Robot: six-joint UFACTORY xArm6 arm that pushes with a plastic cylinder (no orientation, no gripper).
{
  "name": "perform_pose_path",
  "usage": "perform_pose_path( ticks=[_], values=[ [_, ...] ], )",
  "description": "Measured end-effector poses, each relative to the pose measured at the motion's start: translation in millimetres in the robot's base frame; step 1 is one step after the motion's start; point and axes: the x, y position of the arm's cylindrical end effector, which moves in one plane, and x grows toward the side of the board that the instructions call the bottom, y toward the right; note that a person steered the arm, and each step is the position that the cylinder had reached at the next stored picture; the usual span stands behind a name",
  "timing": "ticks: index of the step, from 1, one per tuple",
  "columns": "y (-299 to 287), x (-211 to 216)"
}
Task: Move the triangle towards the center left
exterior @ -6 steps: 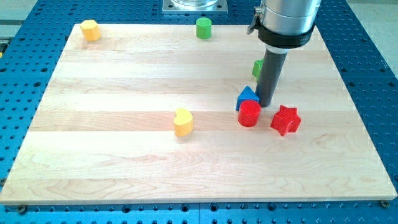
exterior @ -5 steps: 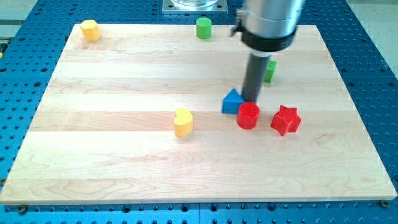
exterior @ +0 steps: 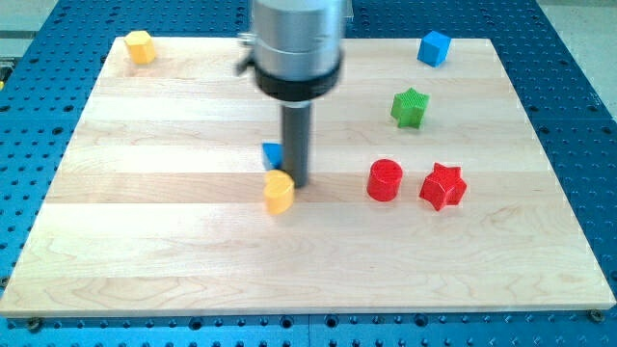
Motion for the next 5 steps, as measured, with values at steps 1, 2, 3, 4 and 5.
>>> perform_pose_path(
  ticks=[1, 2, 3, 4, 5],
  values=[
    [-43, -22],
    [19, -27],
    [24, -47],
    [-24, -62],
    [-91, -45]
  ],
)
